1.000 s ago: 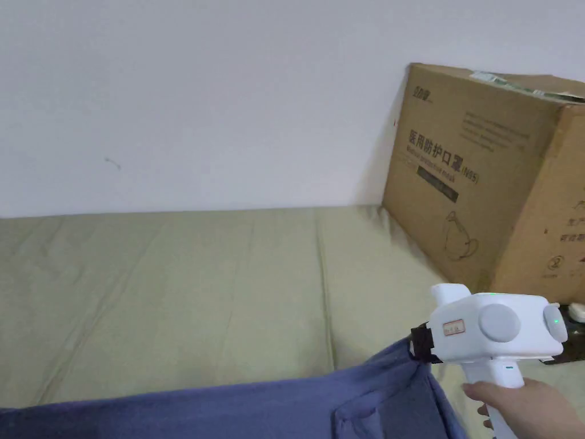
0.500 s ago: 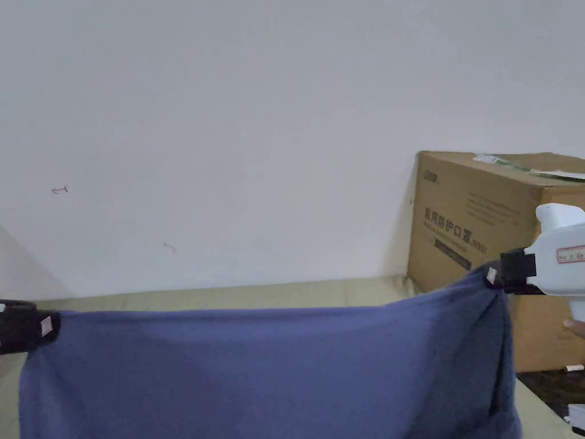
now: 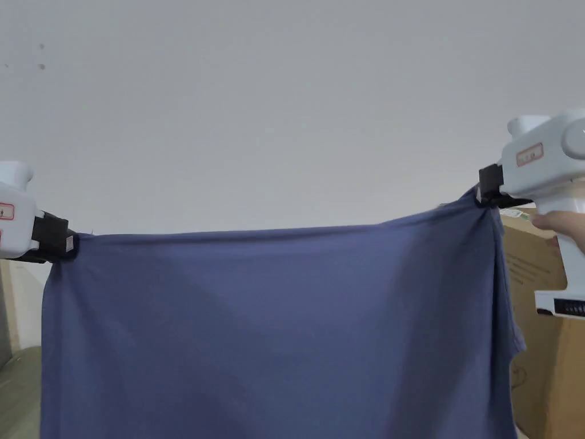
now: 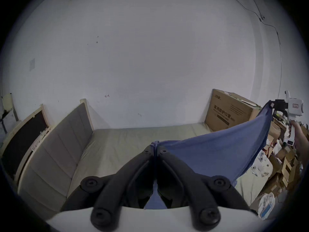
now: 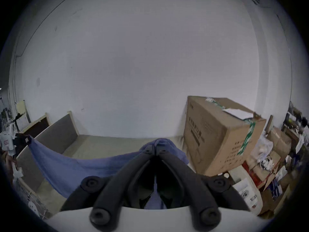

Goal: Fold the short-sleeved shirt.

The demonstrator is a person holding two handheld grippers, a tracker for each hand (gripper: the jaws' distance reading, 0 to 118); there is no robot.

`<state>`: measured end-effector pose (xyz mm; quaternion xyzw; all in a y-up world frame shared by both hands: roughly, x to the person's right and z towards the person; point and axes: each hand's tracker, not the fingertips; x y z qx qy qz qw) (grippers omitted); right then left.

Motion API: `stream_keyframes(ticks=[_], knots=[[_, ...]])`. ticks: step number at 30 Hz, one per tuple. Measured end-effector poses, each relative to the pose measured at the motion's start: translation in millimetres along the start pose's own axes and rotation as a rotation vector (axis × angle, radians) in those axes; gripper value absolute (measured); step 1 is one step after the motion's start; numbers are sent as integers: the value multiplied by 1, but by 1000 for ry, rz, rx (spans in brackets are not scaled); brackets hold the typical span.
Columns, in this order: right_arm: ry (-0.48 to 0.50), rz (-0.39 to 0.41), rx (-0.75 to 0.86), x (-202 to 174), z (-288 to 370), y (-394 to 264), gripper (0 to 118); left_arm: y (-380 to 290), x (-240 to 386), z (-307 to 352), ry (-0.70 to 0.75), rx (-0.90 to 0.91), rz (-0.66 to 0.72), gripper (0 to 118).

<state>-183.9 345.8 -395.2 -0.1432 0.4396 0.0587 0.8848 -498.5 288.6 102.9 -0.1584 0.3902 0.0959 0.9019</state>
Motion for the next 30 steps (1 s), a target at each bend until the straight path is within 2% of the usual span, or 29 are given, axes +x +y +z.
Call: stream_keyframes(ticks=[4,9,11,16,18,21,24,27,30], knots=[[-24,1,41,-8,-31,36,0,26,4,-21,18,39,-5,1],[-83,92,111,-27,-58,65,0,66,-6,-60,51,104,40,1],[-93,100,109,-33,-72,77,0,82,-9,-76,50,114,72,1],[-134,114,158,-47,-97,88,0,95,9,-100,90,158,36,1],[-134,112,158,-49,-109,86,0,95,1,-116,93,150,72,1],[-127,124,140,-50,-135,72,0,74,10,-136,126,116,61,1],[-133,155,47,-50,-169,26,0,37,3,-172,126,25,43,1],[-97,84,-77,-39,-203,-55,0,-32,-1,-204,79,-104,113,1],[-78,49,-308,-26,-232,-166,0,-124,3,-224,86,-259,137,1]])
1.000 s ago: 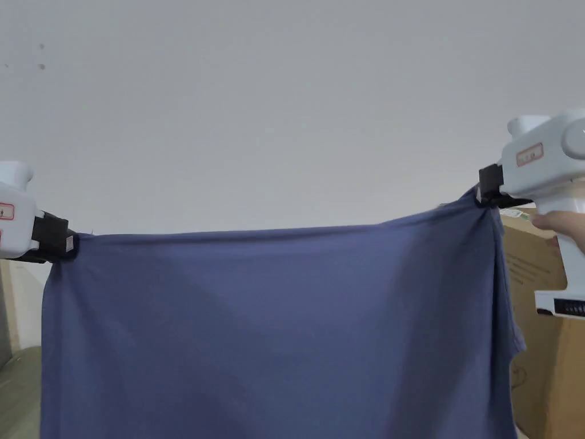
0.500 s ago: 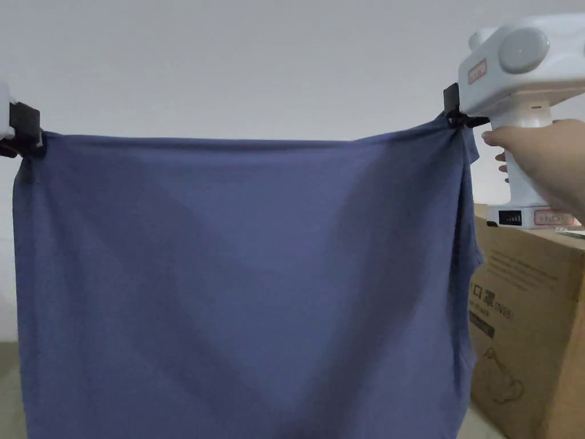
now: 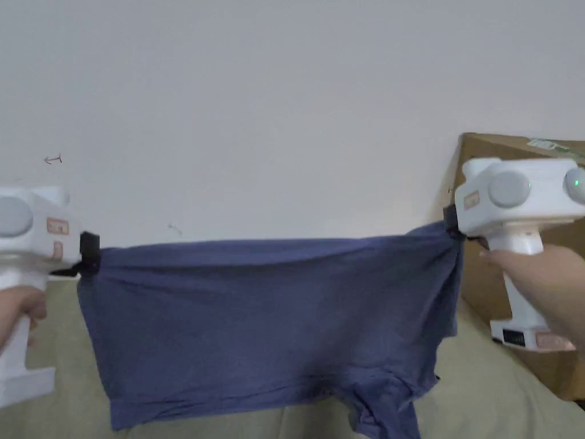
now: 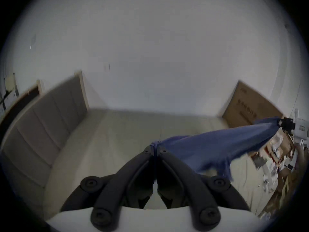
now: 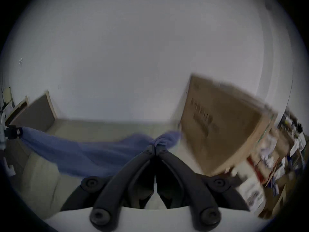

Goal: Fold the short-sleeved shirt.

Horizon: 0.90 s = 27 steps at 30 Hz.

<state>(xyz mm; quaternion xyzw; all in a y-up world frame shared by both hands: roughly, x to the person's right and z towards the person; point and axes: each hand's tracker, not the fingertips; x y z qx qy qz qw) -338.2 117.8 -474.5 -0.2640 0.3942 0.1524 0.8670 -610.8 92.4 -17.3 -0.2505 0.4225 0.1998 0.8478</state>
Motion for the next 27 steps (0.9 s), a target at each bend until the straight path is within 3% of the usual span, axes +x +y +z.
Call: stream_keyframes(ticks=[6,10,16,27], knots=[[60,-56,-416,28,-49,-235,0,-191,-49,-55,-30,-387,23,1],[95,-62,-598,58,-11,-337,0,-280,-62,-15,-67,-582,19,1],[196,-20,-707,92,79,-404,0,-342,-87,53,-132,-665,30,1],[201,9,-756,91,143,-442,0,-380,-74,128,-127,-742,-19,1]])
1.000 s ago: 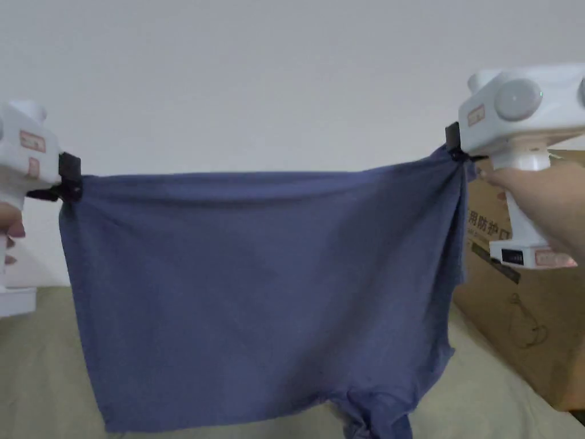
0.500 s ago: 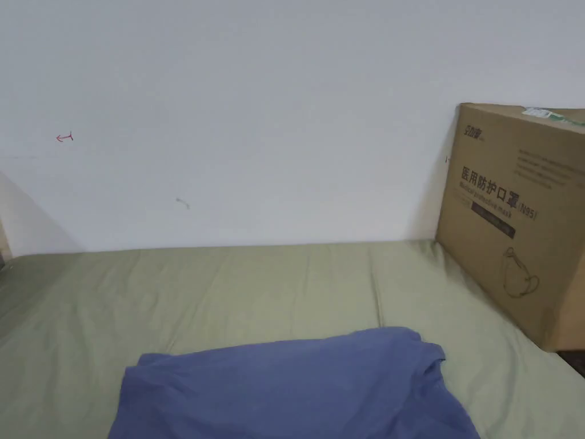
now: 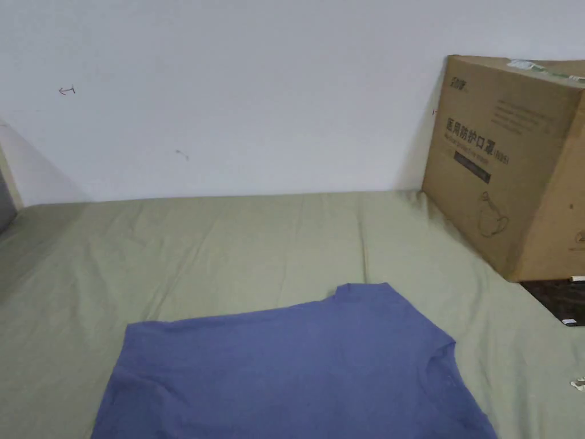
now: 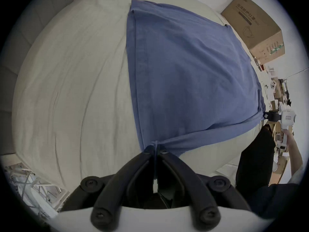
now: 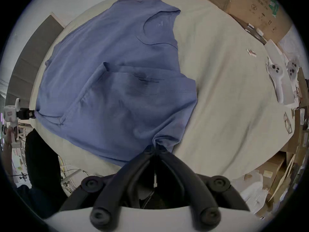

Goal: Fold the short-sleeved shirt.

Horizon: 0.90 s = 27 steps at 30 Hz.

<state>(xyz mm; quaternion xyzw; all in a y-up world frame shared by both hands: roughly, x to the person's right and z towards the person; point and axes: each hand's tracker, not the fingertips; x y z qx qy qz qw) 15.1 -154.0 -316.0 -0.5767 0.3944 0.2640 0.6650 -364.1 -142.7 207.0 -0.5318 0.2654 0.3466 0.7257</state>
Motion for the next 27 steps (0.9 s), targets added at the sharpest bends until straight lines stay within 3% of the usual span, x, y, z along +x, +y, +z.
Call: stream_keyframes(ticks=[3,4,5,6,7,8,9,14,21,22,23,24,25,27], knots=[[-2,-16,23,-3,4,-2,0,-12,11,10,0,35,-15,3],[-3,-23,31,-6,5,-3,15,-16,15,14,11,66,-31,10],[-6,-29,37,-7,8,-3,41,-20,19,18,24,78,-38,24],[-19,-38,41,-9,11,-3,74,-24,23,21,40,80,-37,44],[-41,-39,54,-12,16,-4,96,-25,20,23,60,87,-35,76],[-53,-41,85,-12,19,-3,96,-28,20,27,59,95,-26,92],[-49,-46,108,-14,26,-3,96,-32,21,33,46,113,-15,93],[-32,-103,253,-35,65,-9,96,-39,24,70,-56,296,108,93],[20,-123,453,-78,104,-20,96,-49,65,112,77,569,84,92],[70,-92,484,-81,109,-21,89,-52,68,116,62,590,88,88],[118,-58,528,-83,114,-22,74,-53,71,122,21,600,83,77],[148,-27,577,-83,118,-23,47,-54,71,125,-33,598,60,53],[132,-16,610,-85,121,-23,7,-52,71,127,-56,583,41,6],[93,-9,671,-90,129,-26,0,-49,73,130,12,566,43,0]])
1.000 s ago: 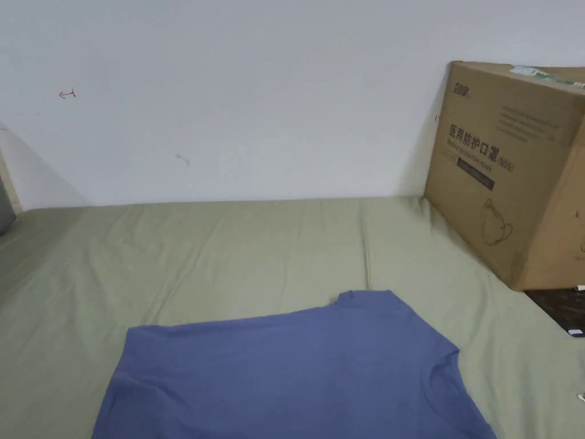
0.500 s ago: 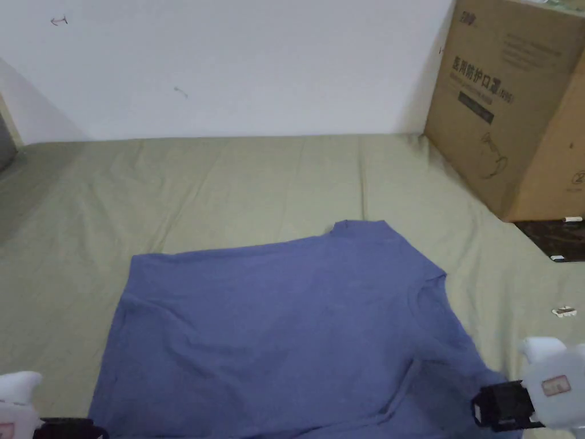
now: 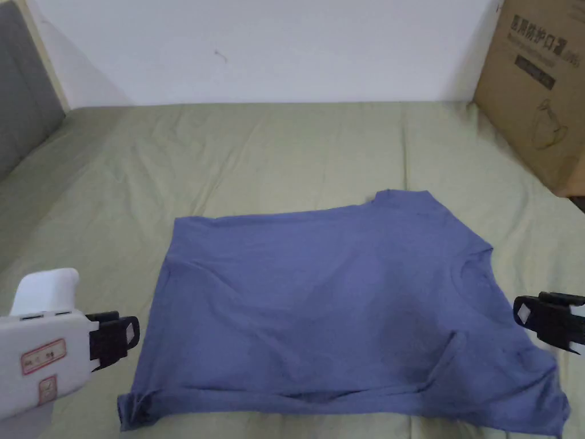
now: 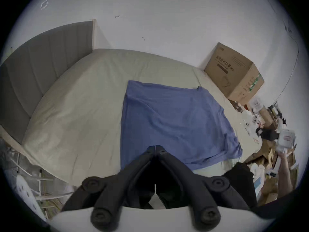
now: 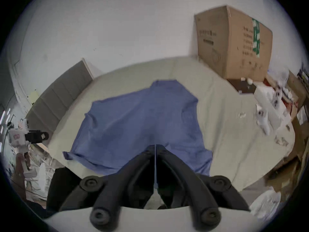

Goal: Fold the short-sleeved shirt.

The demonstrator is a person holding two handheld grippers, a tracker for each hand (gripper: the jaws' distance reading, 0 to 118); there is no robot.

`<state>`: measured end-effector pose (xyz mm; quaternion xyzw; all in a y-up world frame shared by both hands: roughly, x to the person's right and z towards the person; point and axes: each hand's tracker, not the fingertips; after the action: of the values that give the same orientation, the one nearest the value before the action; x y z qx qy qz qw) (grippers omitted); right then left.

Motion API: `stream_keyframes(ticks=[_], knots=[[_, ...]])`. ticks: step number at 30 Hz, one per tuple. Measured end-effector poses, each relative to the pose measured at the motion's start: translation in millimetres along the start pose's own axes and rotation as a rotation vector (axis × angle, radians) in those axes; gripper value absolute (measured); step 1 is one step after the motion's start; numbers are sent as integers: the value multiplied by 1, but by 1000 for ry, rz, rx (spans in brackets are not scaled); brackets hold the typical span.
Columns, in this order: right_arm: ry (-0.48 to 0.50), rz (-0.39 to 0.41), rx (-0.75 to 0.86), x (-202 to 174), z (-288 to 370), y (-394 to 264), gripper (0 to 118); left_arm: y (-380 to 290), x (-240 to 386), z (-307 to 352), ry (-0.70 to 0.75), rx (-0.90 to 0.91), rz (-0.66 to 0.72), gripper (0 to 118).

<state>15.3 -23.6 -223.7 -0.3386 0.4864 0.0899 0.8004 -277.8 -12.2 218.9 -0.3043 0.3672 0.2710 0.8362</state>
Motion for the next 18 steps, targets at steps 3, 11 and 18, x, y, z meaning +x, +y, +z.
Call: stream_keyframes(ticks=[3,11,18], knots=[[86,-45,4,-3,7,7,0,4,-6,-6,41,-40,-33,0],[29,-115,-101,9,-10,-17,0,-35,-47,-77,64,-263,116,99],[-9,-164,-179,17,-15,-36,0,-58,-57,-121,117,-328,24,37]])
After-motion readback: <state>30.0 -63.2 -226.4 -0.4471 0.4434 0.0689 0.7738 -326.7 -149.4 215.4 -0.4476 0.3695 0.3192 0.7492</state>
